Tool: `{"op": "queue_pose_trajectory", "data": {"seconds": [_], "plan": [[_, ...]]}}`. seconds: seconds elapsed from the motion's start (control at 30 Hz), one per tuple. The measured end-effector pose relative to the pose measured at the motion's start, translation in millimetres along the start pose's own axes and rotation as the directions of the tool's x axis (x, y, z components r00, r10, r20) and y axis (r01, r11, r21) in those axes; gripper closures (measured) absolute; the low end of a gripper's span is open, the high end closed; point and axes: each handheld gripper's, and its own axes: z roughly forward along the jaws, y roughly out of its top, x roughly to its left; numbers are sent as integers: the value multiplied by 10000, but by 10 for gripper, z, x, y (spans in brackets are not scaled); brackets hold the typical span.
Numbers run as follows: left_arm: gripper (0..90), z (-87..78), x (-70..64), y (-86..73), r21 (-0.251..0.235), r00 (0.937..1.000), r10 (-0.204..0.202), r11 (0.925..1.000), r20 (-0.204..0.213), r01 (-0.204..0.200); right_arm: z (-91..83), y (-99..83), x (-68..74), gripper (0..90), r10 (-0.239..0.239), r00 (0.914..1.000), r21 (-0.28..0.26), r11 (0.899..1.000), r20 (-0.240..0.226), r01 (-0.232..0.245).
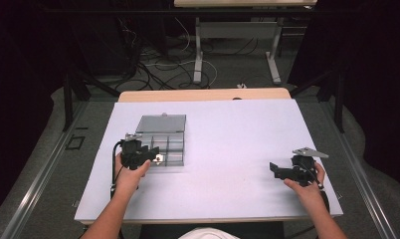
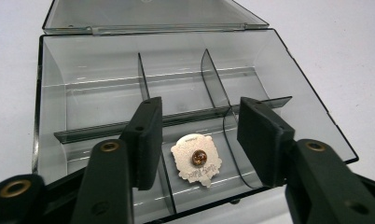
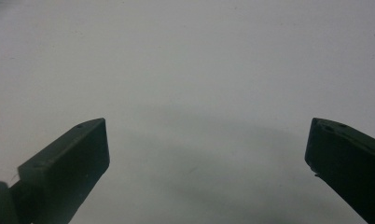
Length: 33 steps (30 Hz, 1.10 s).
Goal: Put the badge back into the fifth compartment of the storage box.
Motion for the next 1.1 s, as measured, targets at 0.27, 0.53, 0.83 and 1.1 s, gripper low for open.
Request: {"op": "queue_pose_trajectory", "data": {"seconds": [0.27, 0.53, 0.83, 1.1], "plan": [[378, -4, -16, 26, -122, 9998, 0, 9999, 200, 3, 1, -1, -4, 0, 15, 10000, 2, 10000, -2, -15], [258, -11, -31, 73, -518, 9995, 90, 9986, 318, -73, 4, -3, 1, 0, 27, 10000, 20, 10000, -3, -27], [162, -30, -91, 145, -583, 9981, 567, 9968, 229, -553, 10, -7, -2, 0, 89, 10000, 49, 9999, 20, -89], [68, -76, -144, 206, -395, 9922, 1136, 9930, 505, -1116, 13, -3, 1, 0, 77, 10000, 30, 10000, 42, -78]]}}
